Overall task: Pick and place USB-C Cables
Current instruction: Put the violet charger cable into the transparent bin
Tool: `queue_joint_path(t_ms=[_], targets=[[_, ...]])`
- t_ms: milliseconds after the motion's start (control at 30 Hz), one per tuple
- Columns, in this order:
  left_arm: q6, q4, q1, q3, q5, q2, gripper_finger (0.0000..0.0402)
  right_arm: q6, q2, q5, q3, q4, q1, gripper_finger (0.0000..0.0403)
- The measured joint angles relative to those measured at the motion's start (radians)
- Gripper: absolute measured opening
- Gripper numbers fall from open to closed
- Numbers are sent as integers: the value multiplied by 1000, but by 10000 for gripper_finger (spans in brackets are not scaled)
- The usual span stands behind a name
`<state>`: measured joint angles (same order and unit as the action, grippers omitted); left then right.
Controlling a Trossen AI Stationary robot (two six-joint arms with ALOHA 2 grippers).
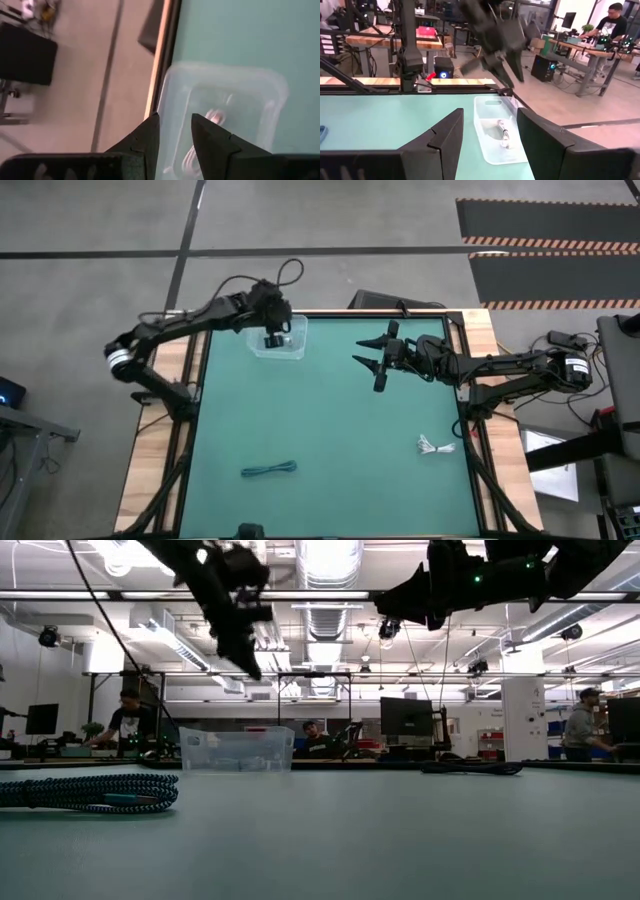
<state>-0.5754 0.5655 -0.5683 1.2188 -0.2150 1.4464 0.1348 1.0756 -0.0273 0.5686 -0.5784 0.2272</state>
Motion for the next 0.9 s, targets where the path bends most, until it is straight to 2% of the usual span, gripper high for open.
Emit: queue_joint_path(t_ms=[233,467,700,900], targets=[[169,-15,141,-56,101,-154,95,-31,0,0,0,10,0,178],[286,-76,299,-180,107,-256,95,-84,1,-11,0,109,0,178],[360,-337,403,-364,107,-328,95,-181,1,-206,0,260,2,178],[379,-582,432,-481,107,-347,95,-284,2,-236,0,356,43,178]])
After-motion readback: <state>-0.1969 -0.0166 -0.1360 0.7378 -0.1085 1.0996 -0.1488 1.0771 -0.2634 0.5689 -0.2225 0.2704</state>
